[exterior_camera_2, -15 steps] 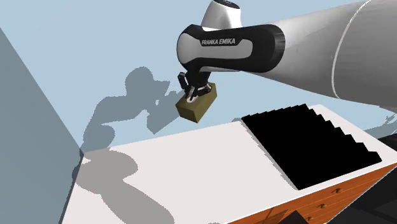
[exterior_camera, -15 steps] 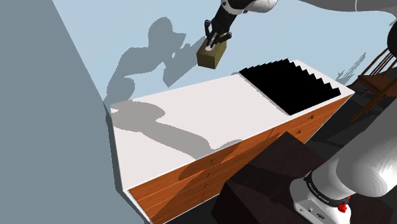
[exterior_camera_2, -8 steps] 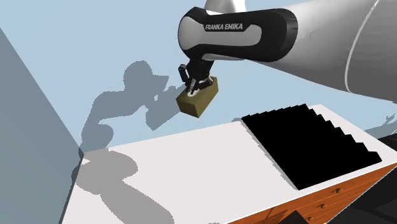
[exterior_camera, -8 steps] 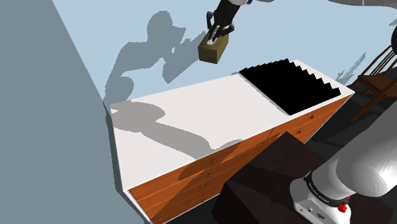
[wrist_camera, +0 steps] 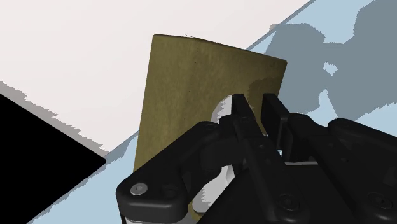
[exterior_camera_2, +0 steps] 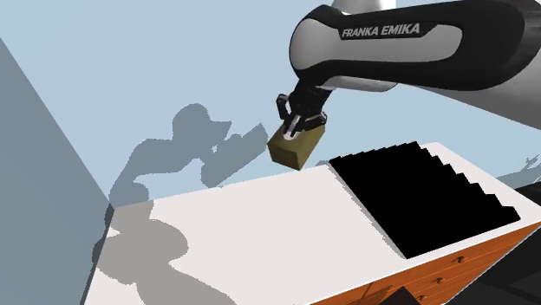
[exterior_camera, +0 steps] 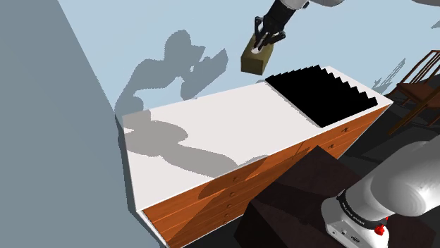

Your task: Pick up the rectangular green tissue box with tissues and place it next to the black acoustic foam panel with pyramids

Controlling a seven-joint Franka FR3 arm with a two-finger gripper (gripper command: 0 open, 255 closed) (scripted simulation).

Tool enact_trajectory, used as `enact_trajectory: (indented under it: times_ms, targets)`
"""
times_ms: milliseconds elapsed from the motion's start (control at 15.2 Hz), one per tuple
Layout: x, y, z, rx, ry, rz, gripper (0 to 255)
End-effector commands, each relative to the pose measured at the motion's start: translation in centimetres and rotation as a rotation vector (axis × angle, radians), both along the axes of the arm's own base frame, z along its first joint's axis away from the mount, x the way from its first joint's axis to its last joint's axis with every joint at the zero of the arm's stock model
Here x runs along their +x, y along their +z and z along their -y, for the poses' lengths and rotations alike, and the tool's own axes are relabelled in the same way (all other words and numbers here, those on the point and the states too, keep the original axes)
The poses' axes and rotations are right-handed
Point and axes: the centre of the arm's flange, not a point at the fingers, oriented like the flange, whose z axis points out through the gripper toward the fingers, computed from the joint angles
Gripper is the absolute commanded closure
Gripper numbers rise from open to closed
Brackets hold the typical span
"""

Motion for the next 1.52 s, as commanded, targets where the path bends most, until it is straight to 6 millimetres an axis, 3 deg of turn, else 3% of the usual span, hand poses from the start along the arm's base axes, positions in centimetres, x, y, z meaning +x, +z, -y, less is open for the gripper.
enact_trajectory:
  times_ms: [0,594,660,1452]
  targets:
    - [-2.3,0.2,1.7,0.001,0.001,0.001,255]
    - [-12.3,0.3,8.2,0.001,0.001,0.001,255]
    - [-14.1,0.3,9.4,0.001,0.001,0.001,255]
    - [-14.1,-6.0,9.4,0.001,0.001,0.001,255]
